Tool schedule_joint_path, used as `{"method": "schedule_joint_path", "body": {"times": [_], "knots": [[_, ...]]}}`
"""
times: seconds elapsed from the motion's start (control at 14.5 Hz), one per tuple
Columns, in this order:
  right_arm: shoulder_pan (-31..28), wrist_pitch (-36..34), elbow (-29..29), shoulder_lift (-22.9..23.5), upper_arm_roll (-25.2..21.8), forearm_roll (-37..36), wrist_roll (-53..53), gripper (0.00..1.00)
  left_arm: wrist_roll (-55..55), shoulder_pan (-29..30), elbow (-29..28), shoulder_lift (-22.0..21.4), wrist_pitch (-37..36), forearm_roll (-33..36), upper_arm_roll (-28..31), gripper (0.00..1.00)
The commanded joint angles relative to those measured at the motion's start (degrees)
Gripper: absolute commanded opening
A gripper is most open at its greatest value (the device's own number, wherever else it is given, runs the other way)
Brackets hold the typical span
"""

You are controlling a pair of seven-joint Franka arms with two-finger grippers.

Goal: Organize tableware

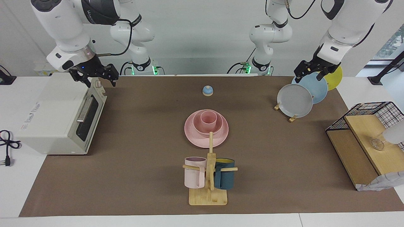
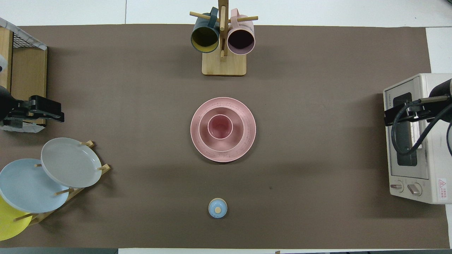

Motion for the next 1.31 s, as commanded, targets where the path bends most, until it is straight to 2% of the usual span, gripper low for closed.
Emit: {"method": "schedule_joint_path", "body": {"times": [0.0,0.21,1.24], "knots": [[-0.85,-0.12,-0.79,-0.94,0.46,0.01,-1.04,1.00,2.89,0.80,0.14,0.42,0.42,0.42,-0.66,1.00],[-0.85,-0.12,-0.79,-0.94,0.54,0.01,-1.04,1.00,3.25,3.60,0.84,0.78,0.87,0.16,-2.93,1.00],[-0.85,-0.12,-0.79,-0.94,0.46,0.01,-1.04,1.00,2.99,3.26,0.32,0.51,2.01,-0.11,-2.85,1.00]]}}
